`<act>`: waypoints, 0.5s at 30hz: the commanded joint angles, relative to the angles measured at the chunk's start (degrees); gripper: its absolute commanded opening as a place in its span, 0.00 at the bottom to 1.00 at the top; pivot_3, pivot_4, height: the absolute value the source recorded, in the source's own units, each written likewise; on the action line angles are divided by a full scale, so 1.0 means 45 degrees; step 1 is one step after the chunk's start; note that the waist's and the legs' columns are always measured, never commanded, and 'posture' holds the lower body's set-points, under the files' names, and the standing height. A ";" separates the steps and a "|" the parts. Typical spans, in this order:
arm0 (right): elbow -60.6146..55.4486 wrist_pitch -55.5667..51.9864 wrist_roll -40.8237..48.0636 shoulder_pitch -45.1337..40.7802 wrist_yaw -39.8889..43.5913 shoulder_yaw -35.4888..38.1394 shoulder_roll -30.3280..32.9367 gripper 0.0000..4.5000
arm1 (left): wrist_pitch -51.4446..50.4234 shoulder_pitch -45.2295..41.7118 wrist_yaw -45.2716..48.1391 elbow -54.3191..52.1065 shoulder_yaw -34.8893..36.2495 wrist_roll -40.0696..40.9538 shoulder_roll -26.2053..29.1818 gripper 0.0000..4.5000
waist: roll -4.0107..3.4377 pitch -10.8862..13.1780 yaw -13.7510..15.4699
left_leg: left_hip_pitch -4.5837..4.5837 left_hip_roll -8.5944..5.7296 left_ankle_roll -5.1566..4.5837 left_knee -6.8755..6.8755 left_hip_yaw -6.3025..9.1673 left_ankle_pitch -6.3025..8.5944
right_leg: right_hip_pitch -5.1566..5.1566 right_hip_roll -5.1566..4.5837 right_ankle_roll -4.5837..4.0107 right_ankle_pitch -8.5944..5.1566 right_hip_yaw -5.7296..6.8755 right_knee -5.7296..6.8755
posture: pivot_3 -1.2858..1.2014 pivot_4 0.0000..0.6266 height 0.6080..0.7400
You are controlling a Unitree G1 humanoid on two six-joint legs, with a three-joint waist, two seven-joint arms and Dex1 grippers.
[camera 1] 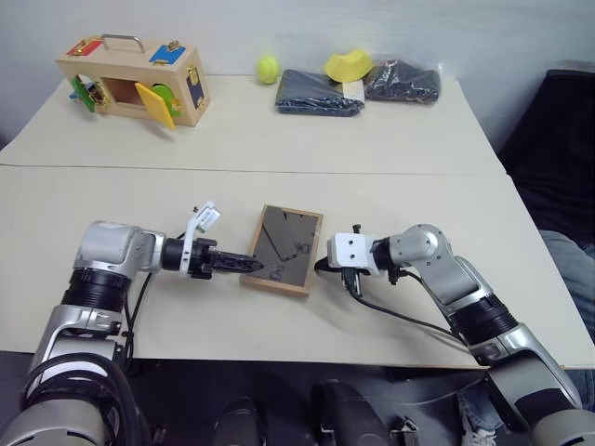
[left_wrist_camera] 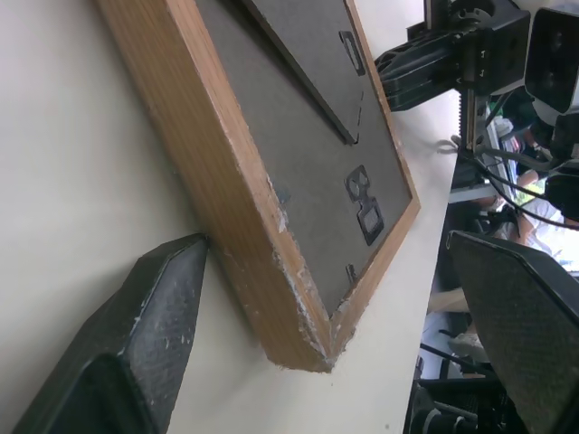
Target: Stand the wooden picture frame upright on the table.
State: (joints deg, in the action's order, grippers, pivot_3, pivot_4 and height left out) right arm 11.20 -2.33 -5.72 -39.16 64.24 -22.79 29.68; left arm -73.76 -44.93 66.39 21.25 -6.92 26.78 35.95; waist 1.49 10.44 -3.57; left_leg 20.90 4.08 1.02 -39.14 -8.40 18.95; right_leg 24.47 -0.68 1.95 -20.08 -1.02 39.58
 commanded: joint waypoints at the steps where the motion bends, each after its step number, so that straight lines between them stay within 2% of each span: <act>1: -0.0065 0.0234 -0.0039 -0.0128 0.0051 -0.0153 -0.0252 0.00 | -0.0695 0.0077 -0.0437 0.0048 -0.0244 0.0351 -0.0698 0.99 | 0.0004 -0.0003 0.0064 | -0.0001 0.0000 -0.0002 -0.0002 0.0000 0.0001 | -0.0002 0.0000 0.0000 0.0000 0.0000 0.0000 | 0.52 0.24 1.00; 4: -0.0019 0.0275 -0.0108 -0.0145 0.0052 -0.0146 -0.0294 0.00 | -0.1008 -0.0176 -0.0647 0.0067 0.0227 0.0570 -0.0826 0.99 | 0.0004 -0.0002 0.0063 | 0.0002 0.0004 -0.0001 -0.0001 0.0000 0.0001 | 0.0002 0.0004 0.0000 0.0000 0.0000 0.0000 | 0.52 0.24 1.00; 6: 0.0005 0.0318 -0.0154 -0.0123 0.0003 -0.0113 -0.0306 0.00 | -0.0965 -0.0304 -0.0702 0.0139 0.0469 0.0615 -0.0691 0.90 | 0.0004 -0.0002 0.0059 | 0.0003 0.0006 0.0000 -0.0001 0.0000 0.0001 | 0.0007 0.0007 0.0000 0.0000 0.0000 0.0004 | 0.52 0.24 1.00; 8: -0.0018 0.0380 -0.0183 -0.0036 -0.0016 -0.0037 -0.0261 0.00 | -0.0934 -0.0367 -0.0622 0.0163 0.0617 0.0686 -0.0482 0.80 | 0.0003 -0.0001 0.0007 | 0.0008 0.0006 0.0001 -0.0001 -0.0001 0.0000 | 0.0015 0.0009 0.0000 0.0000 -0.0001 0.0008 | 0.52 0.24 1.00; 12: -0.0430 0.0084 0.0083 0.0320 -0.0049 0.0331 -0.0045 0.00 | -0.0814 -0.0543 -0.0695 0.0350 0.1024 0.0785 -0.0320 0.51 | 0.0003 -0.0001 0.0002 | 0.0021 0.0012 0.0009 -0.0001 -0.0001 -0.0004 | 0.0033 0.0020 0.0000 -0.0001 -0.0001 0.0018 | 0.52 0.24 1.00; 15: -0.1698 -0.1350 0.1206 0.0763 0.0507 0.1214 0.0547 0.13 | -0.0876 -0.0484 -0.0728 -0.0066 0.1370 0.1120 -0.0163 0.32 | 0.0003 -0.0001 0.0043 | 0.0033 0.0012 0.0008 -0.0002 0.0002 -0.0003 | 0.0036 0.0014 0.0000 -0.0001 0.0000 0.0011 | 0.52 0.24 1.00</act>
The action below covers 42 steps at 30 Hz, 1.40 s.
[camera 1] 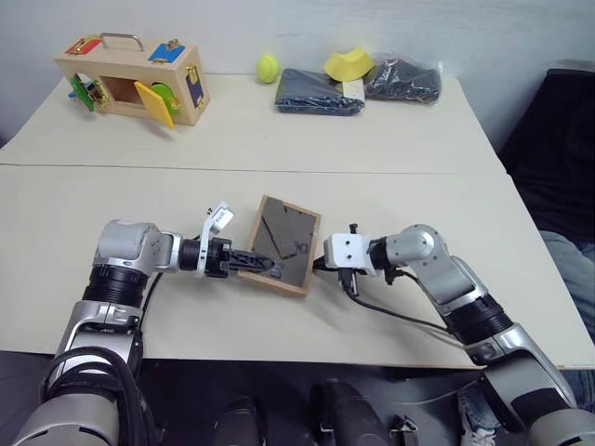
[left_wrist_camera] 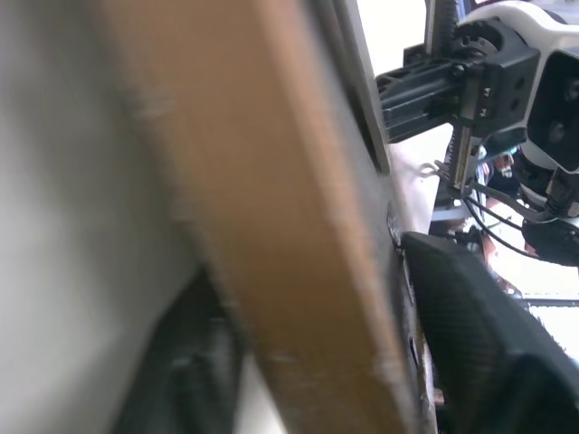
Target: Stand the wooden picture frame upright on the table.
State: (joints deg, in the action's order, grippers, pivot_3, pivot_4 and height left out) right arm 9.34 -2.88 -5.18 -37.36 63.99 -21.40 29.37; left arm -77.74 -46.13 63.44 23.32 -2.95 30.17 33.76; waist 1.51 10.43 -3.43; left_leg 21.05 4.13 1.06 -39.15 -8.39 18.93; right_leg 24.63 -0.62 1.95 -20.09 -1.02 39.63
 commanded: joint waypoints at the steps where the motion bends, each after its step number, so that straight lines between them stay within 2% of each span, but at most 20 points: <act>1: -0.1976 -0.2263 0.1917 0.0478 0.0961 0.1363 0.0889 0.20 | -0.0035 -0.0129 -0.0109 -0.0810 0.0586 0.0525 0.0374 0.28 | -0.0002 0.0001 0.0027 | 0.0004 -0.0001 0.0000 0.0000 0.0000 0.0000 | 0.0001 -0.0002 0.0000 0.0000 0.0000 -0.0001 | 0.52 0.24 1.00; 4: -0.3651 -0.5559 0.4408 0.0293 0.1423 0.2704 0.1304 0.43 | -0.0176 0.0162 -0.0206 -0.1649 0.0746 0.0944 0.0511 0.28 | -0.0005 0.0007 0.0023 | 0.0020 -0.0001 -0.0001 0.0001 0.0005 0.0000 | 0.0016 -0.0006 0.0000 0.0000 0.0000 0.0002 | 0.52 0.24 1.00; 7: -0.4323 -0.7905 0.5968 -0.0441 0.0965 0.3526 0.1129 0.66 | -0.0221 0.0412 -0.0323 -0.2377 0.0846 0.1200 0.0536 0.28 | -0.0005 0.0007 -0.0053 | 0.0005 0.0007 0.0005 0.0002 0.0007 -0.0001 | 0.0016 0.0005 -0.0001 0.0000 -0.0001 0.0020 | 0.52 0.24 1.00; 11: -0.3953 -0.9384 0.6812 -0.1609 -0.0097 0.3710 0.0145 0.97 | -0.0277 0.0516 -0.0567 -0.3290 0.0924 0.1598 0.0388 0.28 | -0.0005 0.0007 -0.0092 | 0.0008 0.0007 0.0017 0.0003 0.0011 -0.0007 | 0.0025 0.0011 -0.0008 -0.0004 -0.0001 0.0030 | 0.52 0.24 1.00; 12: -0.3743 -0.9410 0.6773 -0.1796 -0.0330 0.3592 -0.0105 1.00 | -0.0292 0.0486 -0.0636 -0.3451 0.0957 0.1687 0.0322 0.28 | -0.0005 0.0007 -0.0087 | 0.0014 0.0005 0.0016 0.0003 0.0011 -0.0007 | 0.0029 0.0010 -0.0008 -0.0004 -0.0001 0.0028 | 0.52 0.24 1.00; 17: -0.2624 -0.8893 0.6181 -0.2283 -0.1179 0.2889 -0.1097 1.00 | -0.0569 0.0123 -0.1036 -0.4047 0.1494 0.2360 -0.0053 0.28 | -0.0005 0.0007 -0.0003 | 0.0034 -0.0002 0.0011 0.0003 0.0009 -0.0005 | 0.0043 0.0005 -0.0007 -0.0004 -0.0002 0.0016 | 0.52 0.24 1.00; 21: -0.2708 -0.8674 0.6306 -0.2355 -0.1048 0.2629 -0.1322 1.00 | -0.0407 0.0075 -0.1137 -0.4008 0.1375 0.2291 0.0018 0.28 | -0.0005 0.0007 -0.0002 | 0.0045 -0.0001 0.0012 0.0005 0.0007 -0.0005 | 0.0062 0.0008 -0.0007 -0.0004 -0.0003 0.0023 | 0.52 0.24 1.00; 25: -0.4124 -0.9627 0.7611 -0.2103 -0.0520 0.2969 -0.1073 1.00 | 0.0014 -0.0037 -0.1420 -0.3404 0.1132 0.1791 0.0070 0.28 | -0.0005 0.0007 0.0015 | 0.0056 0.0000 0.0012 0.0005 0.0006 -0.0005 | 0.0073 0.0007 -0.0007 -0.0004 -0.0003 0.0024 | 0.52 0.24 1.00; 34: -0.2518 -0.8179 0.6186 -0.1821 -0.1003 0.2933 0.0048 1.00 | 0.0030 -0.0070 -0.0897 -0.3635 0.1251 0.2347 0.0498 0.28 | -0.0005 0.0008 -0.0035 | 0.0060 -0.0003 0.0012 0.0010 -0.0008 -0.0005 | 0.0092 0.0013 -0.0008 -0.0004 -0.0022 0.0031 | 0.52 0.24 1.00; 39: -0.2371 -0.7924 0.6113 -0.1817 -0.1150 0.2792 -0.0134 1.00 | 0.0045 -0.0221 -0.0790 -0.3639 0.1169 0.2455 0.0537 0.28 | -0.0005 0.0007 -0.0063 | 0.0061 -0.0003 0.0014 0.0011 -0.0010 -0.0006 | 0.0103 0.0018 -0.0007 -0.0004 -0.0034 0.0037 | 0.52 0.24 1.00; 42: -0.3310 -0.8449 0.6734 -0.1779 -0.1118 0.2663 -0.0592 1.00 | 0.0246 -0.0340 -0.0867 -0.3385 0.1019 0.2264 0.0412 0.28 | -0.0005 0.0008 -0.0073 | 0.0061 -0.0002 0.0014 0.0010 -0.0010 -0.0006 | 0.0104 0.0018 -0.0008 -0.0004 -0.0034 0.0038 | 0.52 0.24 1.00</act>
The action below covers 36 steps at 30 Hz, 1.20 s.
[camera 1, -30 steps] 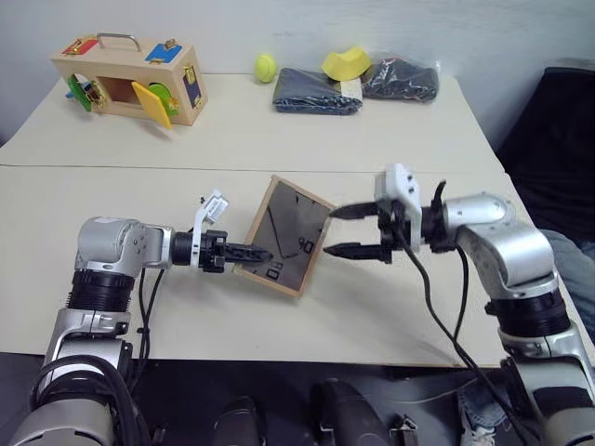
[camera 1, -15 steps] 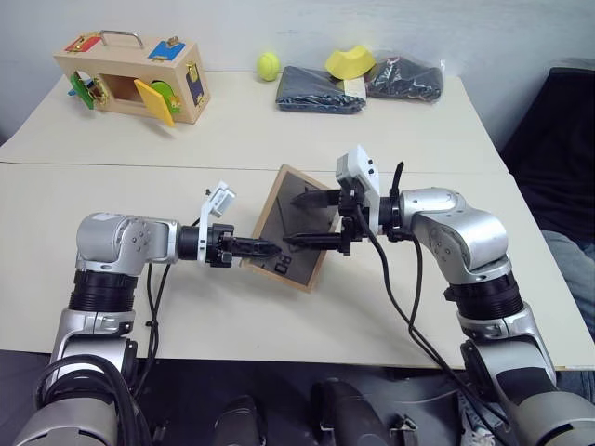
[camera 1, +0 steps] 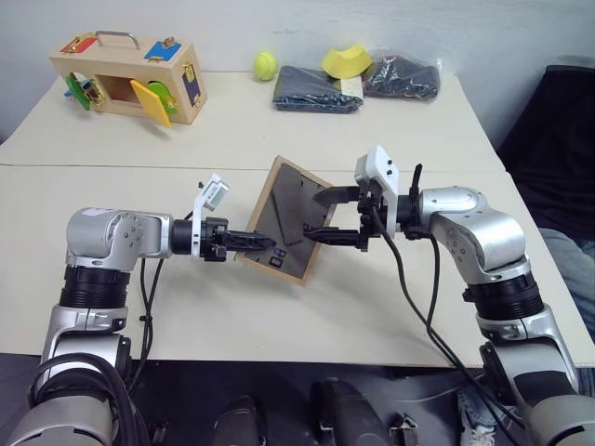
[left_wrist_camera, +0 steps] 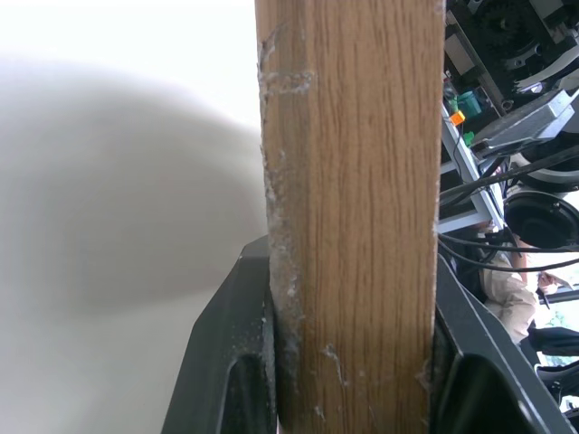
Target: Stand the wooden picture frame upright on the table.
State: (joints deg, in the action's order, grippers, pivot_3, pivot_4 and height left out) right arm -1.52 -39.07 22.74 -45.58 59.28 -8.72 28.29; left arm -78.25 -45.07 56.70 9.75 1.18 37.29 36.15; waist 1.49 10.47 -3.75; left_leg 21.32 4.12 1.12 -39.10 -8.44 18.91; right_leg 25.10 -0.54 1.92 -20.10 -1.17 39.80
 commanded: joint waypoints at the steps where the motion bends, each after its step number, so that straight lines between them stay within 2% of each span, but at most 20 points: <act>1: -0.1277 -0.0655 0.0792 0.0073 -0.0022 -0.0156 -0.0436 1.00 | 0.0520 -0.0606 0.0630 -0.0178 0.0011 0.0543 -0.0138 0.28 | 0.0000 0.0000 -0.0003 | 0.0000 0.0000 0.0000 0.0000 0.0000 0.0000 | 0.0004 0.0000 0.0000 0.0000 -0.0001 0.0004 | 0.52 0.24 1.00; 6: -0.2270 -0.1340 0.1315 0.0291 -0.0075 0.0005 -0.0294 1.00 | 0.1028 -0.0673 0.0731 0.0436 -0.0239 0.0189 -0.0076 0.28 | 0.0000 0.0000 0.0042 | 0.0005 -0.0002 0.0001 -0.0003 0.0000 -0.0001 | 0.0006 -0.0004 0.0000 0.0000 -0.0001 0.0002 | 0.52 0.24 1.00; 11: -0.3003 -0.1595 0.1579 0.0818 -0.0096 0.0604 0.0772 1.00 | 0.1239 -0.0763 0.0866 0.0763 -0.0309 0.0170 0.0099 0.28 | 0.0000 0.0000 0.0082 | 0.0010 -0.0002 0.0000 -0.0002 0.0000 0.0000 | 0.0010 -0.0003 0.0000 0.0000 -0.0001 -0.0001 | 0.52 0.24 1.00; 15: -0.3125 -0.0690 0.1087 0.2114 0.0452 0.1573 0.2958 1.00 | 0.1309 -0.0727 0.0889 0.0724 -0.0355 0.0219 0.0173 0.28 | 0.0001 0.0001 0.0146 | 0.0013 -0.0004 -0.0001 0.0002 0.0000 0.0000 | 0.0010 -0.0003 0.0000 0.0000 -0.0002 -0.0008 | 0.52 0.24 1.00; 17: -0.3012 -0.0223 0.0973 0.2542 0.0491 0.1833 0.3507 1.00 | 0.1339 -0.0713 0.0926 0.0728 -0.0372 0.0213 0.0202 0.28 | 0.0009 0.0005 0.0174 | 0.0023 -0.0013 -0.0005 0.0004 0.0005 0.0003 | 0.0009 -0.0006 0.0001 0.0000 0.0001 -0.0025 | 0.52 0.24 1.00; 20: -0.1422 0.7075 -0.3329 0.3458 -0.0612 0.0511 0.4021 1.00 | 0.1298 -0.0787 0.1032 0.0762 -0.0412 0.0276 0.0261 0.28 | 0.0011 0.0004 0.0079 | 0.0013 -0.0017 -0.0007 -0.0001 0.0003 0.0004 | 0.0008 0.0002 0.0002 0.0001 -0.0018 -0.0017 | 0.52 0.24 1.00; 22: 0.0017 1.1344 -0.5492 0.3500 -0.1899 -0.0036 0.3835 1.00 | 0.1213 -0.0859 0.1095 0.0758 -0.0421 0.0333 0.0261 0.28 | 0.0015 0.0007 0.0018 | -0.0001 -0.0027 -0.0003 0.0005 0.0006 0.0003 | 0.0011 0.0020 0.0003 0.0001 -0.0050 -0.0006 | 0.52 0.24 1.00; 24: 0.1293 1.4288 -0.6830 0.3221 -0.3217 -0.0237 0.3527 1.00 | 0.1143 -0.0913 0.1153 0.0749 -0.0426 0.0369 0.0253 0.28 | 0.0020 0.0010 -0.0078 | -0.0011 -0.0047 0.0001 0.0016 0.0007 0.0001 | 0.0033 0.0029 0.0005 0.0000 -0.0099 0.0014 | 0.52 0.24 1.00; 27: 0.3240 1.8484 -0.9957 0.2244 -0.6603 -0.0605 0.2965 1.00 | 0.0963 -0.0994 0.1279 0.0612 -0.0478 0.0452 0.0271 0.28 | 0.0022 0.0014 -0.0263 | -0.0006 -0.0054 0.0003 0.0017 -0.0003 0.0000 | 0.0058 0.0025 0.0006 -0.0001 -0.0123 0.0037 | 0.52 0.24 1.00; 30: 0.4683 2.0299 -1.2939 0.0914 -1.0021 -0.1067 0.2115 1.00 | 0.0642 -0.1085 0.1447 0.0443 -0.0546 0.0598 0.0329 0.28 | 0.0021 0.0014 -0.0413 | -0.0016 -0.0055 0.0015 0.0012 -0.0003 -0.0006 | 0.0078 0.0035 0.0006 -0.0001 -0.0155 0.0065 | 0.52 0.24 1.00; 32: 0.5388 2.0748 -1.4150 0.0173 -1.1730 -0.1292 0.1596 1.00 | 0.0564 -0.1109 0.1516 0.0366 -0.0642 0.0608 0.0390 0.28 | 0.0021 0.0014 -0.0466 | -0.0021 -0.0054 0.0026 0.0018 -0.0002 -0.0013 | 0.0080 0.0041 0.0005 -0.0001 -0.0161 0.0076 | 0.52 0.24 1.00; 36: 0.6700 2.0945 -1.6311 -0.0897 -1.4080 -0.2252 0.1107 0.81 | 0.0525 -0.1143 0.1570 0.0413 -0.0655 0.0639 0.0475 0.28 | 0.0021 0.0014 -0.0486 | -0.0025 -0.0053 0.0028 0.0019 -0.0003 -0.0015 | 0.0080 0.0040 0.0002 -0.0003 -0.0162 0.0081 | 0.52 0.24 1.00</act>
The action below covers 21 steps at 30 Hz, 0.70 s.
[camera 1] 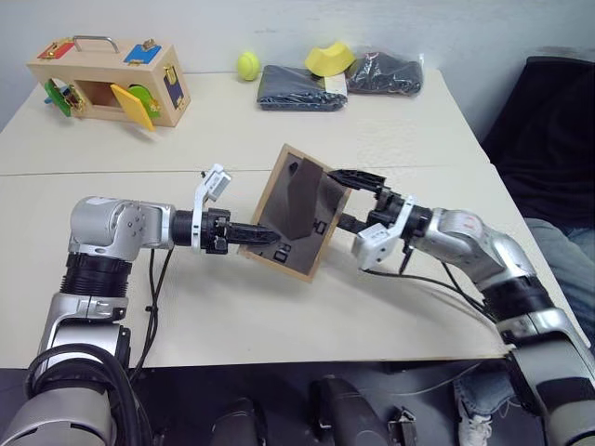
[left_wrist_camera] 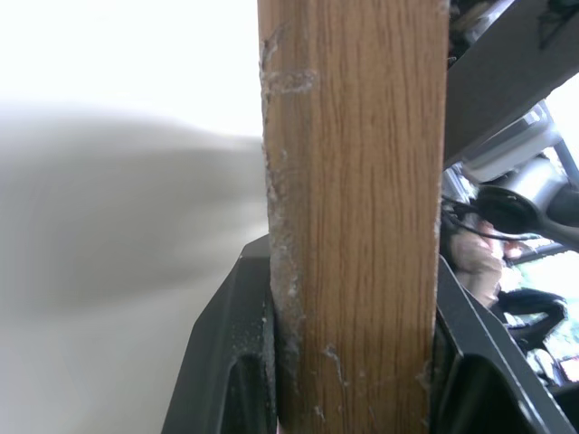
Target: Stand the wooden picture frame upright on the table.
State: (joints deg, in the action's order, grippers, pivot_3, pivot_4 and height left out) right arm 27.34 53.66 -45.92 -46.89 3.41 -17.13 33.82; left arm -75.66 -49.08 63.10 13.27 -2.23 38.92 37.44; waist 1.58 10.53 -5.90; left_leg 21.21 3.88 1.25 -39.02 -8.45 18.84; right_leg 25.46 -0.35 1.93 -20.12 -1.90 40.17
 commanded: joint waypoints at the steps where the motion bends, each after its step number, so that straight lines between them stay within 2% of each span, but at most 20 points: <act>1: 0.0597 0.0309 -0.1427 -0.0784 -0.2164 -0.0575 -0.0186 0.73 | -0.0173 -0.0291 0.0100 -0.0312 0.0231 0.0346 0.0189 0.28 | 0.0000 0.0000 -0.0020 | 0.0000 0.0000 0.0000 -0.0001 0.0000 0.0000 | 0.0000 -0.0001 0.0000 0.0000 -0.0001 0.0000 | 0.52 0.24 1.00; 4: 0.1167 0.0273 -0.2075 -0.1256 -0.3648 -0.0838 -0.0241 0.57 | -0.0351 -0.0292 -0.0019 -0.0282 0.0497 0.0431 0.0305 0.28 | 0.0000 0.0000 -0.0067 | 0.0001 -0.0001 -0.0001 -0.0004 0.0000 0.0000 | 0.0001 -0.0003 0.0000 0.0000 -0.0001 0.0004 | 0.52 0.24 1.00; 8: 0.1585 0.0281 -0.2291 -0.1801 -0.4690 -0.1052 -0.0177 0.48 | -0.0452 -0.0047 -0.0164 -0.0526 0.0812 0.0475 0.0698 0.28 | 0.0000 0.0000 -0.0088 | -0.0002 -0.0002 -0.0001 -0.0003 0.0000 0.0000 | 0.0001 -0.0003 -0.0001 0.0000 0.0000 0.0013 | 0.52 0.24 1.00; 11: 0.2048 0.0471 -0.2209 -0.2137 -0.4676 -0.1337 -0.0078 0.43 | -0.0730 0.0320 -0.0116 -0.0848 0.1281 0.0690 0.1509 0.51 | 0.0000 0.0000 -0.0159 | -0.0003 -0.0001 0.0000 -0.0002 0.0000 0.0000 | 0.0001 -0.0002 0.0000 0.0000 -0.0001 0.0016 | 0.52 0.24 1.00; 14: 0.2455 0.0781 -0.1918 -0.2406 -0.4502 -0.1548 0.0078 0.28 | -0.0717 0.1008 0.0033 -0.1471 0.1836 0.0925 0.2741 0.70 | -0.0001 0.0000 -0.0306 | -0.0015 -0.0001 0.0004 0.0006 0.0003 -0.0003 | 0.0006 0.0005 -0.0010 -0.0006 -0.0015 0.0034 | 0.52 0.24 1.00; 17: 0.2587 0.1091 -0.1562 -0.2510 -0.4148 -0.1540 0.0224 0.28 | -0.0545 0.1609 -0.0075 -0.2019 0.2651 0.1126 0.3695 0.91 | 0.0001 0.0002 -0.0376 | -0.0017 -0.0004 0.0006 0.0011 0.0005 -0.0004 | 0.0007 0.0000 -0.0016 -0.0009 -0.0013 0.0036 | 0.52 0.24 1.00; 18: 0.2719 0.1263 -0.1140 -0.2544 -0.3696 -0.1508 0.0270 0.28 | -0.0545 0.1883 -0.0126 -0.2376 0.3418 0.1298 0.4102 0.98 | 0.0002 0.0002 -0.0390 | -0.0014 -0.0004 0.0006 0.0008 0.0005 -0.0004 | 0.0007 0.0000 -0.0016 -0.0009 -0.0013 0.0036 | 0.52 0.24 1.00; 20: 0.2897 0.1495 -0.0386 -0.2543 -0.2896 -0.1444 0.0345 0.28 | -0.0501 0.2419 -0.0190 -0.3075 0.4555 0.1610 0.4582 1.00 | 0.0011 0.0008 -0.0438 | -0.0013 -0.0004 0.0006 0.0006 0.0007 -0.0003 | 0.0007 0.0000 -0.0016 -0.0009 -0.0012 0.0037 | 0.52 0.24 1.00; 21: 0.3165 0.1689 0.1359 -0.2422 -0.1428 -0.1514 0.0216 0.28 | 0.0389 0.3441 0.0027 -0.4206 0.5293 0.1461 0.4798 1.00 | 0.0011 0.0008 -0.0448 | -0.0013 -0.0002 0.0006 0.0010 0.0006 -0.0003 | 0.0007 0.0002 -0.0016 -0.0009 -0.0012 0.0035 | 0.52 0.24 1.00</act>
State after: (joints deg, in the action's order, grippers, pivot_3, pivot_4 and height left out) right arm 41.16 59.77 -50.32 -56.77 -9.22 -25.08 34.77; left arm -78.02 -36.98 62.12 1.48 15.32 44.36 56.95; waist 1.63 10.57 -7.92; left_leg 21.14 3.87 1.28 -38.97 -8.42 18.82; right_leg 25.49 -0.35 1.85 -20.16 -1.95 40.33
